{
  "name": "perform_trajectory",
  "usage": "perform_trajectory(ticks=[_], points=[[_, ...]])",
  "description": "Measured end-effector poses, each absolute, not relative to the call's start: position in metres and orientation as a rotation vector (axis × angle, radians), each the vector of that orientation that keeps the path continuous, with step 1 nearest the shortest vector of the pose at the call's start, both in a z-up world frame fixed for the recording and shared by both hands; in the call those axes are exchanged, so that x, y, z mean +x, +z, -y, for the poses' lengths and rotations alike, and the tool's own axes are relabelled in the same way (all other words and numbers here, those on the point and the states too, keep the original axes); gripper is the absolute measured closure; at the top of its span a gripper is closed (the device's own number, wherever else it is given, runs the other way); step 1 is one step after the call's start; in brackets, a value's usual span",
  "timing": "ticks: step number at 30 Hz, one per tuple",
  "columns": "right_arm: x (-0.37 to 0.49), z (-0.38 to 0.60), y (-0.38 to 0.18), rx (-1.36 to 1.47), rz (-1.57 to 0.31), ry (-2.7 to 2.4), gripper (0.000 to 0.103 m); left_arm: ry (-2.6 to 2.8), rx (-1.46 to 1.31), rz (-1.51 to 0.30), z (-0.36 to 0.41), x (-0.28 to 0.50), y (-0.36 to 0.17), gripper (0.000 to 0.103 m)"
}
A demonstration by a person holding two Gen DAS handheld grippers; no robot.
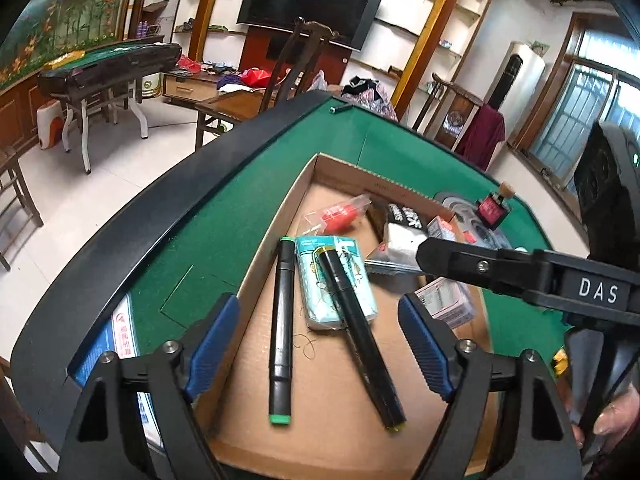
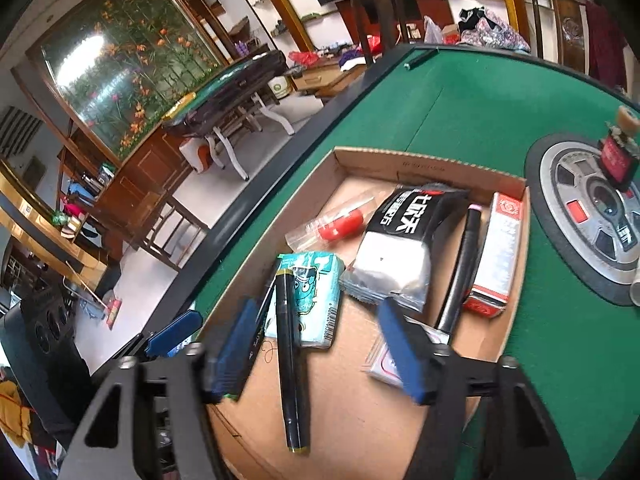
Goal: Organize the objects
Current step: 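Carry both black markers over the box and release them inside, then withdraw both open tools from the box back toward the pill bottles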
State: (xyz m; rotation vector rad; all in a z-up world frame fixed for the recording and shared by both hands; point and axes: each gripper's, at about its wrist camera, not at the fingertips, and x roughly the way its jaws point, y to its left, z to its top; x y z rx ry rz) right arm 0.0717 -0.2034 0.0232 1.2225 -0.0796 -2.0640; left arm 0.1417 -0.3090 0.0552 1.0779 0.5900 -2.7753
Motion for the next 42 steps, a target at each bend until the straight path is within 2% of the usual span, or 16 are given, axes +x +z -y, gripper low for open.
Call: perform_trajectory(ticks=[8, 17, 20, 22, 35, 42], points=[[0.072, 0.180, 0.024, 1.230, 0.160, -2.067, 0.026, -2.757, 1.035, -0.679, 0.316, 0.162, 0.062, 0.021], [0.071, 0.176, 0.017, 1.259, 0.367, -1.848, 0.025, -2.717, 0.958, -0.817, 0.336, 0.187, 0.063, 0.020], [0.070, 0.187, 0.015, 1.274, 0.444, -1.728, 0.021, -2.707, 0.949, -0.853, 0.342, 0.196, 0.063, 0.020], [0.071, 0.197, 0.012, 1.288, 0.444, -1.686, 0.018, -2.710, 0.937, -0.858, 0.343, 0.200, 0.064, 0.020], [0.053, 0.255, -0.049, 1.529, 0.447, -1.621, 0.017, -2.713, 0.937, -0.931, 0.356, 0.202, 0.052, 0.020], [0.033, 0.275, -0.039, 1.480, 0.425, -1.741, 0.015, -2.706, 0.946, -0.957, 0.359, 0.202, 0.047, 0.020]])
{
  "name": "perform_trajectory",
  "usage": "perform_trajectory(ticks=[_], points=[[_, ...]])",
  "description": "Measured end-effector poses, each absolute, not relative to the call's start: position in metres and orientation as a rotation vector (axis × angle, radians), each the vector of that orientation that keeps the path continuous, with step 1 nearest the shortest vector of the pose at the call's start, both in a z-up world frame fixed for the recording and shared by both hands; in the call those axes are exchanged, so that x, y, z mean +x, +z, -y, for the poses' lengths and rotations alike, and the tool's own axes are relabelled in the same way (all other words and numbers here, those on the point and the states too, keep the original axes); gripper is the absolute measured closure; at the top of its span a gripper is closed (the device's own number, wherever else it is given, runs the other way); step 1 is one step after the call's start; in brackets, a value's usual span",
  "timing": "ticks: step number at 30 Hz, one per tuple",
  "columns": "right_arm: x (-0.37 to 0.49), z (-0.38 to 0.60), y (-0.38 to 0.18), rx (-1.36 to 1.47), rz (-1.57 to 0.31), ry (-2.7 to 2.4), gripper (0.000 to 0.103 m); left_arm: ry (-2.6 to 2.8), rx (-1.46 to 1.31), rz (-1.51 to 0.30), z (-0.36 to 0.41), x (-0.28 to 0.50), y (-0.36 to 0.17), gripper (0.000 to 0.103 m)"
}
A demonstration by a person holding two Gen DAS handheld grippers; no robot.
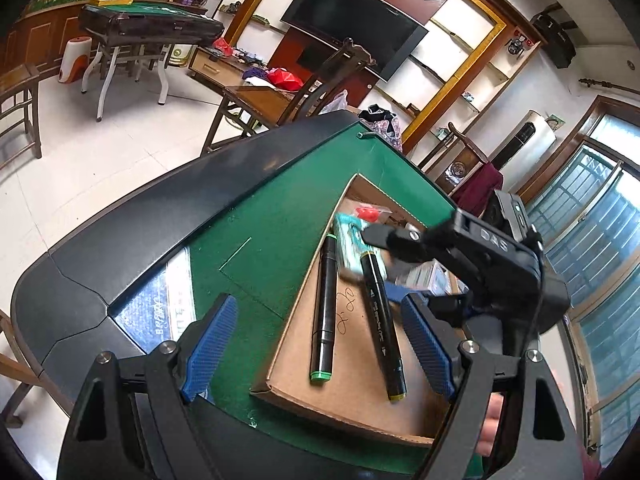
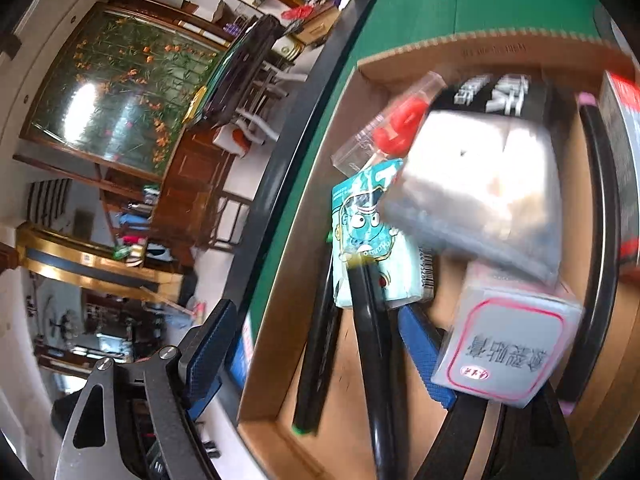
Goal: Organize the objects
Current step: 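Withdraw both open tools from the box back toward the pill bottles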
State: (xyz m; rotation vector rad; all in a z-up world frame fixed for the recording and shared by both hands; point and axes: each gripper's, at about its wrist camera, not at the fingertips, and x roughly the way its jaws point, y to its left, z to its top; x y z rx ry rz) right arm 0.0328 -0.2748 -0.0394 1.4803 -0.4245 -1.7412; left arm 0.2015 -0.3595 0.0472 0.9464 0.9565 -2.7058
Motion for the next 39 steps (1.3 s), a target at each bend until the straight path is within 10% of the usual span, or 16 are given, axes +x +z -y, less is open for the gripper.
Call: perform_trajectory(ticks=[23, 35, 39], points=[[0.057, 0.229, -0.026, 1.460, 0.607, -1.545, 0.012, -2.707, 0.918, -0.917, 0.354, 0.214, 0.062, 0.020], [0.092, 0.057, 0.094, 0.911, -0.025, -2.574, 0.007, -2.849, 0.950, -0.706, 0.296, 0.202, 0.090, 0.020], [0.087, -0.026, 0.101, 0.770, 0.115, -2.790, 0.000, -2.933, 0.977, -0.545, 0.256, 0.190, 0.099, 0.020]])
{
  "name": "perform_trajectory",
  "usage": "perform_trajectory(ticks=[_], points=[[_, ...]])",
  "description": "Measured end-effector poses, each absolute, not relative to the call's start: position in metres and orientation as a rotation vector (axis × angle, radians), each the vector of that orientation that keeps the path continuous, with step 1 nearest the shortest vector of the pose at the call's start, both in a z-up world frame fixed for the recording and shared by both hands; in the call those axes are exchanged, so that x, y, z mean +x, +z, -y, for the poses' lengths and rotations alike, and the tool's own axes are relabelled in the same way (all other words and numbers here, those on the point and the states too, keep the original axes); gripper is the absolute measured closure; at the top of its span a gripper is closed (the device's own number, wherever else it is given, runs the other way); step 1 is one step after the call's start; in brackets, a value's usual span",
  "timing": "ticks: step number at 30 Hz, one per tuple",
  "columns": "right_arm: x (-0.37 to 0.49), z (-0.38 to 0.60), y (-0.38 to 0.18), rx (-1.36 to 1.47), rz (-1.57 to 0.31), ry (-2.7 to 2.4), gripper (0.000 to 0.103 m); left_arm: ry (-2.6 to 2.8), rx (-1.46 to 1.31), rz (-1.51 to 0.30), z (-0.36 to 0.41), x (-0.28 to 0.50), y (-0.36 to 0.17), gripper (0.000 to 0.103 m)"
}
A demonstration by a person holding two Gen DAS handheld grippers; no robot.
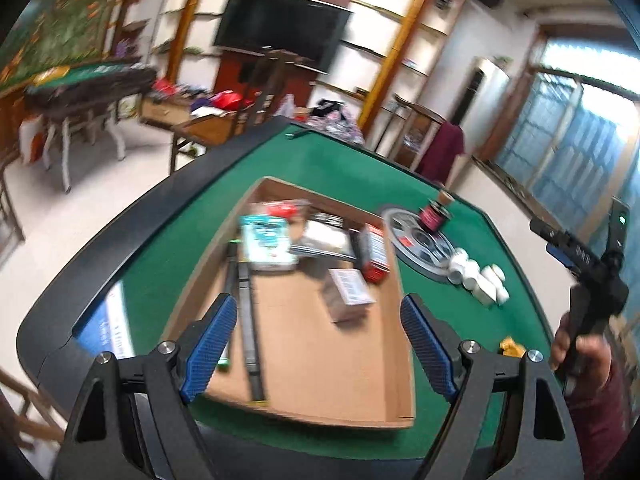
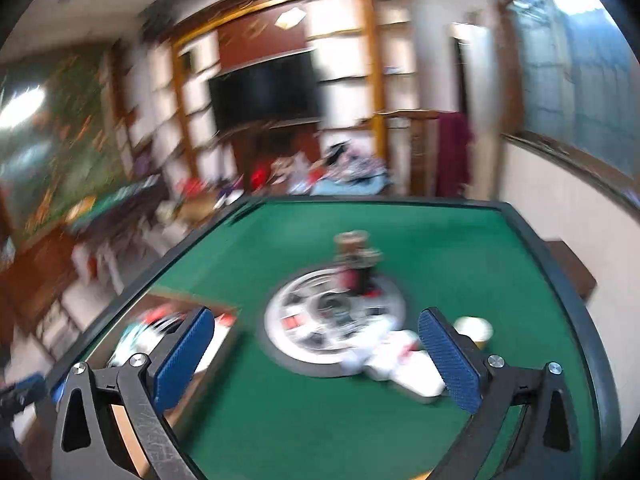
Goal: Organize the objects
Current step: 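Withdraw both open tools from the box back toward the pill bottles, then grasp a white pill bottle with left tool while right tool approaches another bottle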
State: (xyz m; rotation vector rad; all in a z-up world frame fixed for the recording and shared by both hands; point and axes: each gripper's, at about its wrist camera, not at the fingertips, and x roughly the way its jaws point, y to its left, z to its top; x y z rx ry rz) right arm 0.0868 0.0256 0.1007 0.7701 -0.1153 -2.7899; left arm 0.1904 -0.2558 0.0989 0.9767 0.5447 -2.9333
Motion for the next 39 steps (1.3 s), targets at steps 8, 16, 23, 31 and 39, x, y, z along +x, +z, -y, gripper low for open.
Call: perform_trajectory(ticks=[8, 16, 23, 31, 39], points=[[0.055, -0.161, 0.035, 1.227, 0.592, -2.732, 0.000, -3.058, 1.153, -0.220, 0.166, 0.162, 0.097, 0.020], [0.044, -0.168, 0.006, 1.319, 0.481, -2.639, 0.000, -3.051, 1.386, -0.229, 0.111, 0.133, 0.075, 0.020], [0.002, -0.161, -0.007, 1.361, 0.456, -2.631, 0.000, -3.018, 1.433, -0.209, 0.105, 0.130, 0.064, 0.020], [-0.013, -0.157, -0.026, 1.338, 0.624, -2.435, 0.000, -2.978, 1.469, -0.293, 0.111, 0.122, 0.056, 0.020], [0.003, -0.141, -0.015, 1.226, 0.570, -2.249, 0.000, -2.996, 1.505, -0.288, 0.099, 0.117, 0.050, 0.020]])
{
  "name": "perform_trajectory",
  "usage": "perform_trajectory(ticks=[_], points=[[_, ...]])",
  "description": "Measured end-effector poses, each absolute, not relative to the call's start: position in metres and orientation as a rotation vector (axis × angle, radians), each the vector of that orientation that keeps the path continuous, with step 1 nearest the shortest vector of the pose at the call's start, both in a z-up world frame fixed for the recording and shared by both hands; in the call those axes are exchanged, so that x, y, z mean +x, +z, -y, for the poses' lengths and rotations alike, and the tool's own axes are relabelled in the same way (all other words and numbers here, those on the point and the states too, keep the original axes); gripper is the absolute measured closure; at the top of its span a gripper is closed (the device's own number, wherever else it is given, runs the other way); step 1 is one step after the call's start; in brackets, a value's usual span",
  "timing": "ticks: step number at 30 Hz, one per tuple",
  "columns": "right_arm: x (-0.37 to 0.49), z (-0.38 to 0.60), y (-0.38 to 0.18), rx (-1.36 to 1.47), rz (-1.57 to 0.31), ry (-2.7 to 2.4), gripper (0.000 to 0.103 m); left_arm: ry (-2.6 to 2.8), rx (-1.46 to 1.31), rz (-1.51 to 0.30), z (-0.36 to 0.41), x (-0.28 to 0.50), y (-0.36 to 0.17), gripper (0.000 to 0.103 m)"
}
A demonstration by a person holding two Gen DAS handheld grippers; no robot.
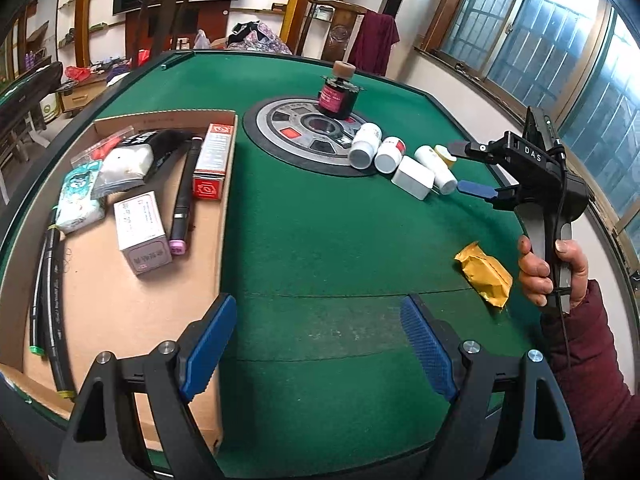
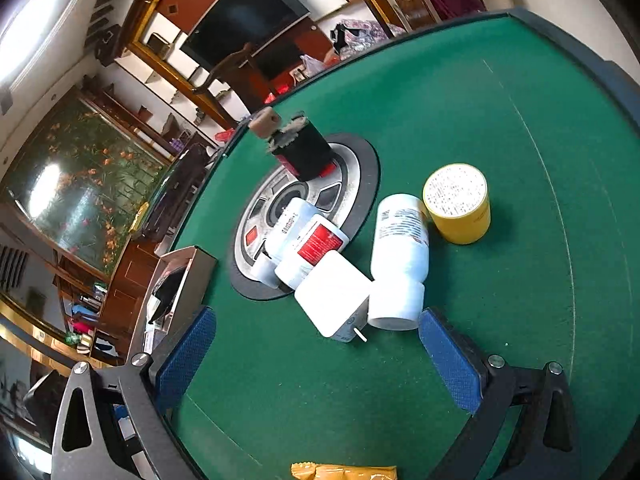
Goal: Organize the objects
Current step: 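Grasp a white pill bottle with left tool while right tool approaches another bottle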
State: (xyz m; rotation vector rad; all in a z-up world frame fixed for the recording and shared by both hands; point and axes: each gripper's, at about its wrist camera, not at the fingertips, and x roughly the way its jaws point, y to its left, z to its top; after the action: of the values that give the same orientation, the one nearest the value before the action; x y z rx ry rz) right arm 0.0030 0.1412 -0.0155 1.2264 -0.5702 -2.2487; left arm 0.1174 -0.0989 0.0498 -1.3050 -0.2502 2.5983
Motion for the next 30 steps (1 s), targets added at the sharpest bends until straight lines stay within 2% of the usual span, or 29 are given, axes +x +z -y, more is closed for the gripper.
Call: perform_trajectory(ticks=[4, 7, 12, 21, 23, 26, 27, 29, 30], points=[[0.002, -0.154, -0.019, 1.231, 0.603, -2.301, 0.000, 2.585, -1.301, 0.218, 0.089, 0.105, 0.053, 0.020], [0.000, -0.164, -0.024, 1.239, 0.648, -2.314, 0.000, 2.625, -1.185, 0.166, 0.077, 0.083, 0.068, 0.020], [0.003, -0.181, -0.024, 1.217, 0.726, -2.327, 0.000, 2.666, -1.019, -0.040, 0.043, 0.022, 0.077, 0.020], [-0.001, -0.186, -0.021, 1.219, 0.757, -2.323, 0.000, 2.596, -1.134, 0.007, 0.021, -0.069, 0.053, 0.024], [-0.002, -0.183, -0.020, 1.220, 0.745, -2.323, 0.000, 2.576, -1.139, -0.041, 0.011, -0.080, 0.049, 0.029], [-0.001, -0.182, -0.019, 1.214, 0.750, -2.311, 0.000, 2.528, -1.170, -0.110, -0.002, -0.091, 0.038, 0.048], [-0.001, -0.183, -0.019, 1.215, 0.751, -2.309, 0.000, 2.502, -1.188, -0.146, -0.008, -0.095, 0.032, 0.058], [-0.001, -0.183, -0.020, 1.217, 0.755, -2.306, 0.000, 2.494, -1.168, -0.160, -0.010, -0.098, 0.031, 0.063], [-0.001, -0.183, -0.020, 1.217, 0.759, -2.300, 0.000, 2.476, -1.174, -0.155, -0.011, -0.100, 0.031, 0.071]])
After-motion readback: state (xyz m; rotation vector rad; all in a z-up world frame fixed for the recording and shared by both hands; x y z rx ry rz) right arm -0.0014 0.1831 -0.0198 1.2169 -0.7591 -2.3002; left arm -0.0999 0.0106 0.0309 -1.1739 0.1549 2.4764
